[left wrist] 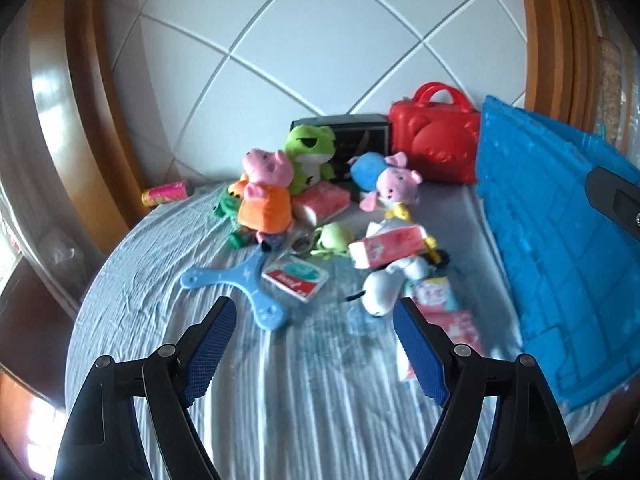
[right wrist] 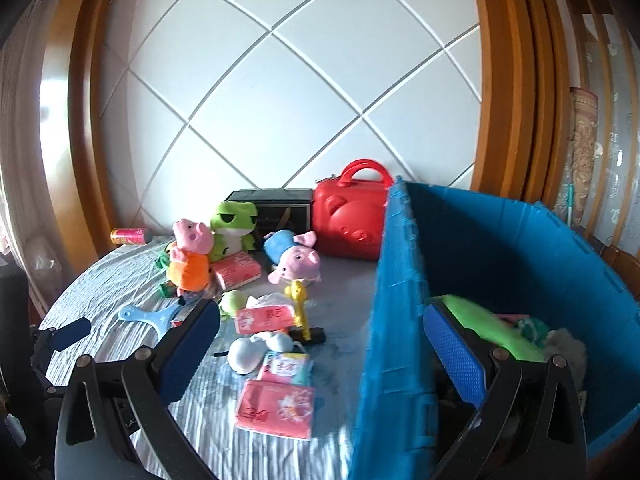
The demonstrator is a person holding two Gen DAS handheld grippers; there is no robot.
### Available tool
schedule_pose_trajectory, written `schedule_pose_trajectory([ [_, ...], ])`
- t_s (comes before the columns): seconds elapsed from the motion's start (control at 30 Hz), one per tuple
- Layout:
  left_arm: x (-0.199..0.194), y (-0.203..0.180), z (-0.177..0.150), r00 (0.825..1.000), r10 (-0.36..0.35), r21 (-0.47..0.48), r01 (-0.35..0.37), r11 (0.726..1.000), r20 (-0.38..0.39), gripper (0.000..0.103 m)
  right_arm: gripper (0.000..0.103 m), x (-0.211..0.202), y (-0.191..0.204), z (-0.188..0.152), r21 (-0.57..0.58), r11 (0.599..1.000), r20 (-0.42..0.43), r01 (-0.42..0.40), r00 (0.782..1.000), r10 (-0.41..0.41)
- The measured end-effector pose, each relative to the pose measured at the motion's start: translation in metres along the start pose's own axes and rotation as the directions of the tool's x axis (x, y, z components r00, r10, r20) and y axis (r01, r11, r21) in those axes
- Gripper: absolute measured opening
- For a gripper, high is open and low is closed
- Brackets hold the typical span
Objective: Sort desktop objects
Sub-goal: 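Withdraw both tools from the bin back over the table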
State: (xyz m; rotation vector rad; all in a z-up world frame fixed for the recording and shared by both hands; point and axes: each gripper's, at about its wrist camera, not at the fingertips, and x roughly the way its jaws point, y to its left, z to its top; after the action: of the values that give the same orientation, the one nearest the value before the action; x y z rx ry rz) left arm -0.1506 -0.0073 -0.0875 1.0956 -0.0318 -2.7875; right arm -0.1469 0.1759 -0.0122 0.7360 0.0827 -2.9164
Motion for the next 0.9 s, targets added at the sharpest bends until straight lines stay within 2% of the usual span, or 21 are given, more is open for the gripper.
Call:
schedule_pose_trajectory([
  [0.13, 0.034, 0.052, -0.019, 0.995, 0.042, -0.011, -0.043, 0.999, -0.086, 0.081, 0.103, 0.034, 0.047, -0.025, -0.013, 0.997, -0.078, -0.071, 0.995, 0.070],
  [0.3, 0.082, 0.075, -0.042, 0.976, 0.069, -0.040, -0.080, 0.996, -0.209, 0.081, 0.103, 0.092, 0.070, -0.068, -0.009, 0.996, -0.238, -0.086, 0.968, 0.082],
  [0.4, 0.109, 0.071, -0.053, 0.961, 0.063, -0.052, -0.080, 0.995, -0.269, 0.081, 0.103, 0.120, 0.063, -0.095, -0.003, 0.998, -0.326, -0.061, 0.944, 0.057],
  [0.53, 0.137, 0.052, -0.062, 0.942, 0.098, 0.023, -0.096, 0.995, -0.320, 0.081, 0.103, 0.159, 0.043, -0.125, 0.033, 0.999, -0.423, -0.034, 0.905, 0.045],
  [0.6, 0.150, 0.046, -0.064, 0.934, 0.109, 0.025, -0.107, 0.994, -0.341, 0.081, 0.103, 0.177, 0.035, -0.136, 0.047, 0.999, -0.462, -0.026, 0.886, 0.045],
  [0.7, 0.165, 0.040, -0.066, 0.922, 0.123, 0.033, -0.119, 0.992, -0.367, 0.081, 0.103, 0.199, 0.027, -0.151, 0.075, 0.996, -0.512, -0.051, 0.855, 0.082],
  [0.83, 0.178, 0.037, -0.072, 0.913, 0.125, 0.038, -0.119, 0.992, -0.387, 0.081, 0.103, 0.221, 0.013, -0.170, 0.115, 0.993, -0.562, -0.020, 0.823, 0.082],
  [0.9, 0.185, 0.039, -0.076, 0.907, 0.122, 0.034, -0.118, 0.992, -0.404, 0.081, 0.103, 0.225, 0.007, -0.177, 0.165, 0.986, -0.579, -0.030, 0.806, 0.121],
])
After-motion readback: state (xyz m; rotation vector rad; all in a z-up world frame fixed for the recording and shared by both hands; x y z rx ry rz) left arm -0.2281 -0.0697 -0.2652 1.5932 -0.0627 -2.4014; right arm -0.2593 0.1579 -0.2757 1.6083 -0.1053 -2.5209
